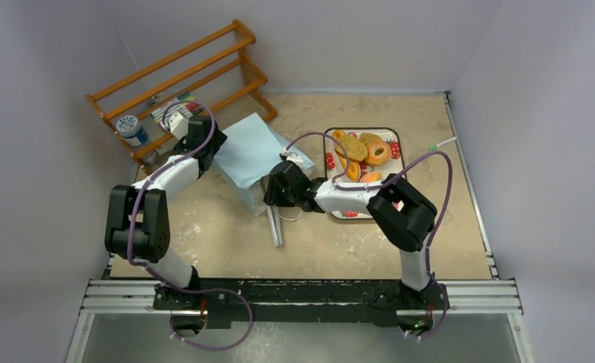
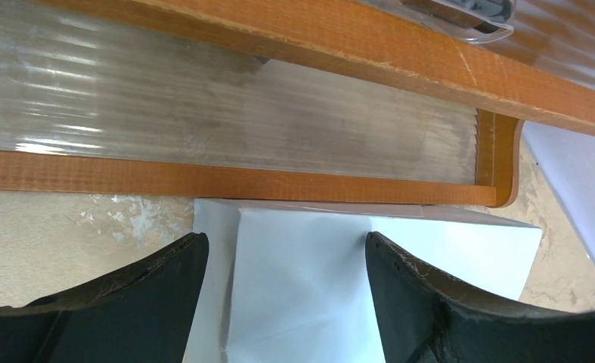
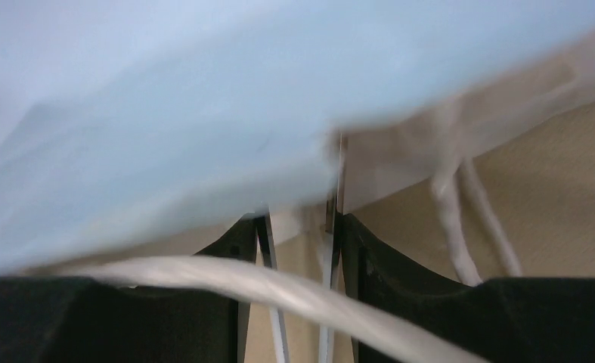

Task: Take the fake bread out of the paper bag
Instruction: Take out the fake bread from the paper bag.

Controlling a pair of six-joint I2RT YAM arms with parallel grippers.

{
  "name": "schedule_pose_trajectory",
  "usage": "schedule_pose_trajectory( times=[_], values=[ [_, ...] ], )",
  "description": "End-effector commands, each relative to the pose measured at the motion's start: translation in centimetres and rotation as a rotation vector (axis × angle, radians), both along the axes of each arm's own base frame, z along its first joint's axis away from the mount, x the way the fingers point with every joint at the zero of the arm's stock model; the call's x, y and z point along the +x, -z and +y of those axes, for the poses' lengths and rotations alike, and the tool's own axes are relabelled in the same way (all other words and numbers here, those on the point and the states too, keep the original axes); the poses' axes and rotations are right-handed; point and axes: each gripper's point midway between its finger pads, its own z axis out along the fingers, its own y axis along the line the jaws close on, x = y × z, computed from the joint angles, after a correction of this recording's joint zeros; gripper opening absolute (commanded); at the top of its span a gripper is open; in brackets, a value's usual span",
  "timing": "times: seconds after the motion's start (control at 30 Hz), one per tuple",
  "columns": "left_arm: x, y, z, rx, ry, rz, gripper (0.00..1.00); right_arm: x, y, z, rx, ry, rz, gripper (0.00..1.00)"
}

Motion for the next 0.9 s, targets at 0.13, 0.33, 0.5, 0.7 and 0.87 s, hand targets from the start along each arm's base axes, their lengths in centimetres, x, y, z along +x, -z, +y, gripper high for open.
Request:
schedule_pose_trajectory(
  times=[0.13,0.33,0.5,0.7,0.87],
  values=[
    [1.6,-1.2,0.0,0.009,0.016,-0.033,0.75,5.8,-5.1,1.8,0.177,0.035,-0.076,0.47],
    [2.0,-0.4,-0.3,-0.025,0.004,-0.034,0.75,7.4,-4.6,2.6,0.194,0.009,-0.058,0.49],
    [2.1,-0.1,-0.4,-0.037,-0.001,-0.038,0.75,8.7,-4.1,3.1,0.23,-0.009,-0.03,0.51],
    [2.2,-0.1,-0.4,-0.038,-0.001,-0.037,0.74,10.2,-4.1,3.1,0.268,-0.015,0.003,0.52],
    [2.0,0.0,-0.4,-0.032,-0.001,-0.029,0.74,11.5,-4.8,4.0,0.28,-0.034,0.007,0.52]
  ],
)
